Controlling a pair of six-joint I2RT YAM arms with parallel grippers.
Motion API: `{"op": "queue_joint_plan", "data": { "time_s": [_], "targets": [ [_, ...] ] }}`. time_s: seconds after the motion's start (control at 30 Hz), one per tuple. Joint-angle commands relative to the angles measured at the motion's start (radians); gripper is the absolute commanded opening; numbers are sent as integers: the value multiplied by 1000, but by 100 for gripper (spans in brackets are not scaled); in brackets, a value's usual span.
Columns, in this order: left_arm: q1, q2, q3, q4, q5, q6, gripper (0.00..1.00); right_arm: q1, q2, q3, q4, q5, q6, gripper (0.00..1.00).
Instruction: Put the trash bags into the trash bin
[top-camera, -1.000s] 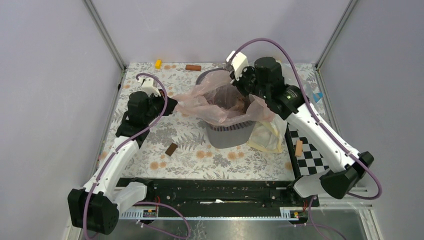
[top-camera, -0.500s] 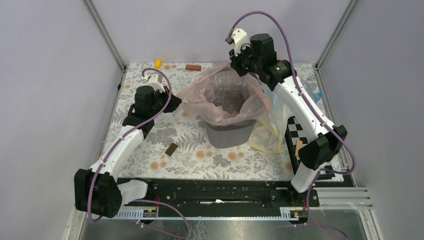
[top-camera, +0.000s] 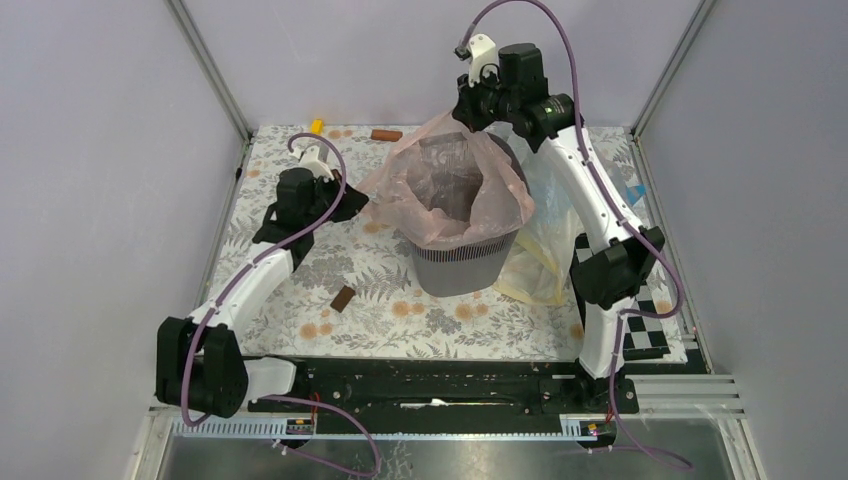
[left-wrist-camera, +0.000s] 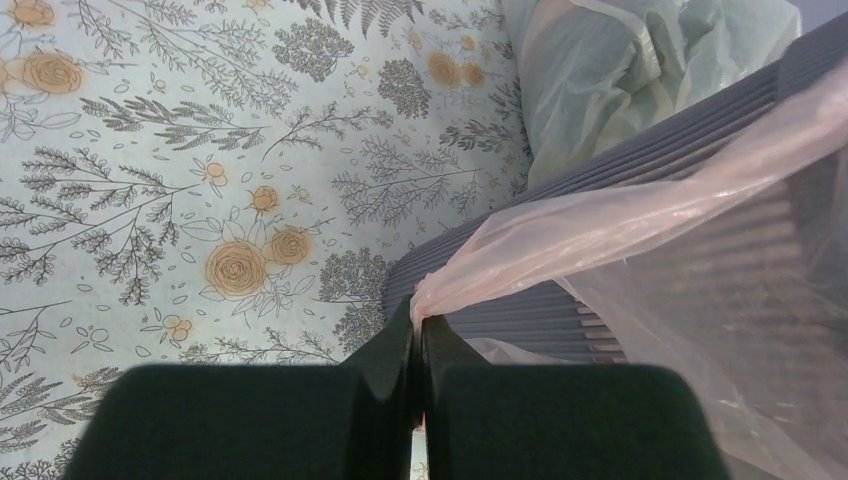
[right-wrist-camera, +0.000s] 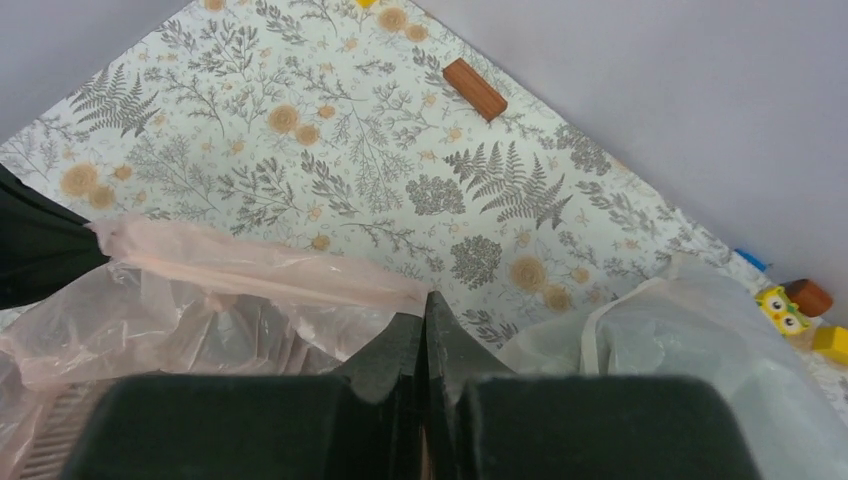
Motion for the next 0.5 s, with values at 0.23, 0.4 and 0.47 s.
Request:
{"op": "queue_joint_plan", "data": {
  "time_s": [0.23, 0.4, 0.47],
  "targets": [
    [-18, 81, 33, 66, 17, -47, 0, -81, 139, 157, -114, -76, 162, 9],
    [-77, 94, 6, 83, 1, -52, 0, -130, 135, 160, -187, -87, 174, 14],
    [-95, 97, -7, 100, -3, -57, 0, -149, 117, 154, -201, -92, 209, 25]
  ]
}}
